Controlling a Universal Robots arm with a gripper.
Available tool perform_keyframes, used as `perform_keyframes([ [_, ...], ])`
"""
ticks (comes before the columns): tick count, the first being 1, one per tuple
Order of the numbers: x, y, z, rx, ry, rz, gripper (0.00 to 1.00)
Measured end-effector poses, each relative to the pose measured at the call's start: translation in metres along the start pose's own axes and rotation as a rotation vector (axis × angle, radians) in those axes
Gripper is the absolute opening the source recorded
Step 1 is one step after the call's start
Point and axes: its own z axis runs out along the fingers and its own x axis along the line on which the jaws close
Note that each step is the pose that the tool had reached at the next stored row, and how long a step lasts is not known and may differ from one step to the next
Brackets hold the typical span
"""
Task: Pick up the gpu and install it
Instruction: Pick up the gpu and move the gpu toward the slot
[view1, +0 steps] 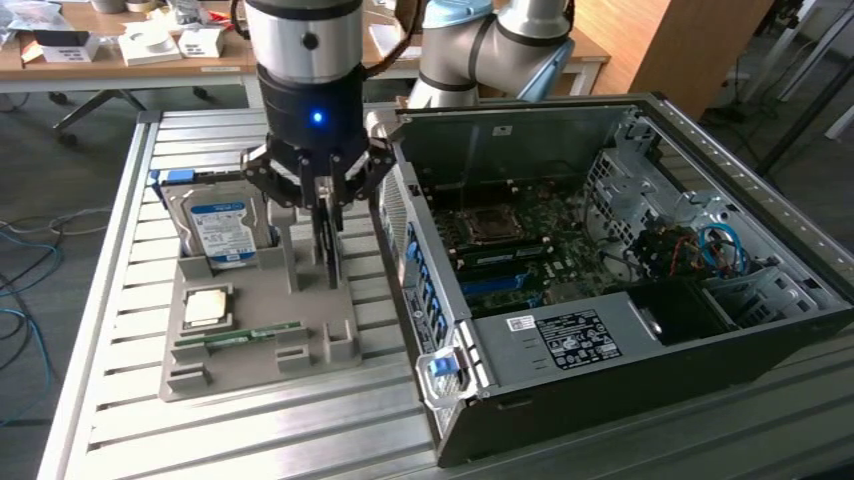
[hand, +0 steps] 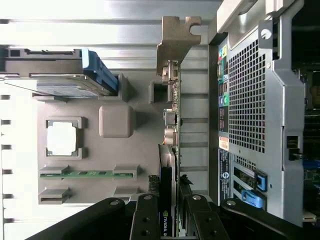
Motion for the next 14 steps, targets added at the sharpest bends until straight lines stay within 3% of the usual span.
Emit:
perform_keyframes([
  [6,-0.001,0.0014,-0.0246,-0.0028,0.0003,0.0,0.26],
  [14,-0.001,0.0028,-0.0491,-0.0076,0.0003,0.0,0.26],
])
